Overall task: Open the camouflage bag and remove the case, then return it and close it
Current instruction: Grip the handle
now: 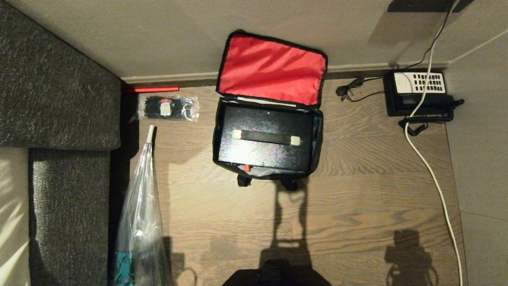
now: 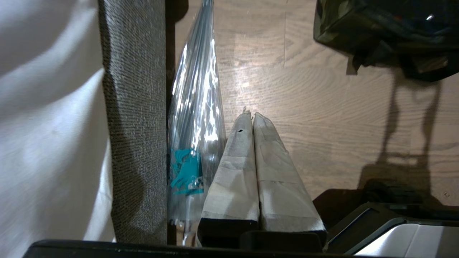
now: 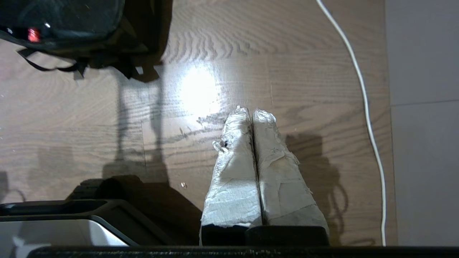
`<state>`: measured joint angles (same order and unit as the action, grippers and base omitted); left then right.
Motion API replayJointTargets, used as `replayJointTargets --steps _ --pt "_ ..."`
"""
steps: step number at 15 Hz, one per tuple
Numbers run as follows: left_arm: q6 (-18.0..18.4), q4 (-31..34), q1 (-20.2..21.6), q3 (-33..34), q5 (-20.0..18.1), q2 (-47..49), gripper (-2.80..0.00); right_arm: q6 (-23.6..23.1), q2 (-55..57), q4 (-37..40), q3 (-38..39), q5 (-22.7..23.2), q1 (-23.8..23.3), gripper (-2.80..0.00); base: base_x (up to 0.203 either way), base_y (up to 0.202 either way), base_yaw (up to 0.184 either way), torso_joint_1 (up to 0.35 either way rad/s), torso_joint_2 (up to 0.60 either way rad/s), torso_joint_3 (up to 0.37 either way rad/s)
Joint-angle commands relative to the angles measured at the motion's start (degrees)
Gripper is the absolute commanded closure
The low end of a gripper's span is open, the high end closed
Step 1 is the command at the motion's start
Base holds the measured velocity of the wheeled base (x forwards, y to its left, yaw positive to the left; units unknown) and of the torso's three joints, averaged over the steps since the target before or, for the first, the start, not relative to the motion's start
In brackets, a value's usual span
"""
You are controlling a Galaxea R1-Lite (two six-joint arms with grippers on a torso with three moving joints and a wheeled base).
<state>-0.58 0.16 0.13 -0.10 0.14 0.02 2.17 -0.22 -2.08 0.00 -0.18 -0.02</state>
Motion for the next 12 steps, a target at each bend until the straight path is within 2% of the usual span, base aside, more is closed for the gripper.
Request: replayJointTargets --steps 1,12 --pt "0.0 0.0 0.0 0.0 0.0 -0.1 0.00 0.0 -0.5 0.0 0.8 0.0 0.0 0.00 0.000 0.000 0.000 0.002 0.01 0.190" --pt "-0.1 -0.1 0.0 0.0 0.0 -0.1 0.00 0.0 -0.5 0.0 0.8 0.0 -0.1 0.00 0.000 0.000 0.000 0.003 0.00 0.205"
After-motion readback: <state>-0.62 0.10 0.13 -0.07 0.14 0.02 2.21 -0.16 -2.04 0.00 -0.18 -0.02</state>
